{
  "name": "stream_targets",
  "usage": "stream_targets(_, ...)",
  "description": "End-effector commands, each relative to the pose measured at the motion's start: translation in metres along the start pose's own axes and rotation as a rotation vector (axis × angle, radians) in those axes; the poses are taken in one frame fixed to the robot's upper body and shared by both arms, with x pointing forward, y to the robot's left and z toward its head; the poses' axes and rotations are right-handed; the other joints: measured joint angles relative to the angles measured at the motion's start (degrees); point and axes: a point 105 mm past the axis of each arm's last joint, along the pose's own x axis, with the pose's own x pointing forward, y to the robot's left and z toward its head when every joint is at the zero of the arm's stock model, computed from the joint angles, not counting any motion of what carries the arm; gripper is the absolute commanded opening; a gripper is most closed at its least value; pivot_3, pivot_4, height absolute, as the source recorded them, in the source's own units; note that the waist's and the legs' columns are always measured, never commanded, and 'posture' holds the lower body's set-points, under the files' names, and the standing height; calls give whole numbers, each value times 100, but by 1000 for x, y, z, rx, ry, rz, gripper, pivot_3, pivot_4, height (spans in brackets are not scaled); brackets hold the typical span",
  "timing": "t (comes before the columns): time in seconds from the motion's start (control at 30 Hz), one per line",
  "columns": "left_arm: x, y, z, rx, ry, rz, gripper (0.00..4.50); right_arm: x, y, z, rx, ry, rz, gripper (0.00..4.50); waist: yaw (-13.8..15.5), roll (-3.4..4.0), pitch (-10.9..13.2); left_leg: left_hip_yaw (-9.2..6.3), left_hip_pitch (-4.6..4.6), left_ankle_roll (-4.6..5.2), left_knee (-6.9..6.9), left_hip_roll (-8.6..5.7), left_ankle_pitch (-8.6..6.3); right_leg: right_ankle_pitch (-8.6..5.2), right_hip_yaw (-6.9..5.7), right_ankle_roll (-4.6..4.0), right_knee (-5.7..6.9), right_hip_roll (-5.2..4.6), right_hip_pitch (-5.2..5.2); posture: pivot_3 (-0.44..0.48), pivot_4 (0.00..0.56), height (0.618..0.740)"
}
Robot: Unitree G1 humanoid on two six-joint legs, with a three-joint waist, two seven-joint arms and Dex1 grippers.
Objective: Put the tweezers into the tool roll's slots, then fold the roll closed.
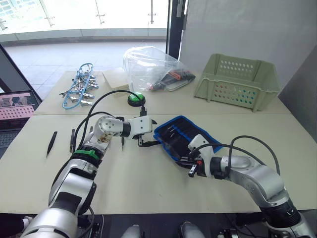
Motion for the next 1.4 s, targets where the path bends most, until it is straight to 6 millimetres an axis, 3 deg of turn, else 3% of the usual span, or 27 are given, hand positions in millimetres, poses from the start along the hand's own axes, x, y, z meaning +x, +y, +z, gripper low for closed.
stream_targets(0.03,5,8,5,74,11,13,3930,-3,8,9,-37,-31,13,0,8,0,0,0,-1,0,1,0,0,0,0,1,-1,0,0,0,150,740)
stream_targets(0.43,10,6,10,95,-21,-24,23,-10,-5,8,-53,-19,-32,0,4,0,0,-1,-1,0,1,-1,0,0,0,2,2,0,0,0,150,740)
stream_targets(0.57,6,-1,5,77,-33,-49,23,-15,-21,9,-82,6,-63,0,12,0,0,0,-4,0,7,-4,0,2,0,5,1,-2,0,0,150,740)
stream_targets(0.7,1,-13,-3,67,-30,-90,23,-19,-20,12,-125,26,-21,0,-1,0,0,-1,-2,1,4,-3,-1,2,1,5,1,0,0,0,150,740)
stream_targets(1.0,-2,-34,-15,56,-12,-94,23,-6,15,-4,-74,43,143,0,-1,0,0,-3,-3,3,6,-2,-1,2,1,5,5,-1,0,0,150,740)
stream_targets(1.17,-5,-50,-25,1,18,-159,23,3,21,-19,-6,69,151,0,-1,-1,0,-3,-2,3,7,-3,-1,2,1,5,5,-1,0,0,150,740)
stream_targets(1.3,-12,-52,-30,-43,37,-184,1208,2,22,-26,34,89,157,0,-2,0,-1,-2,2,3,7,-2,-1,2,1,5,5,0,3,0,150,740)
stream_targets(1.33,-14,-48,-31,-44,40,-172,1561,1,22,-28,36,95,160,601,-2,0,-1,-3,4,3,7,-2,-1,2,1,5,5,0,4,0,150,740)
stream_targets(1.4,-24,-39,-33,-52,50,-149,2174,-3,21,-29,16,100,167,1176,-2,-1,-1,-3,5,3,7,-2,-1,2,1,5,5,0,5,0,150,740)
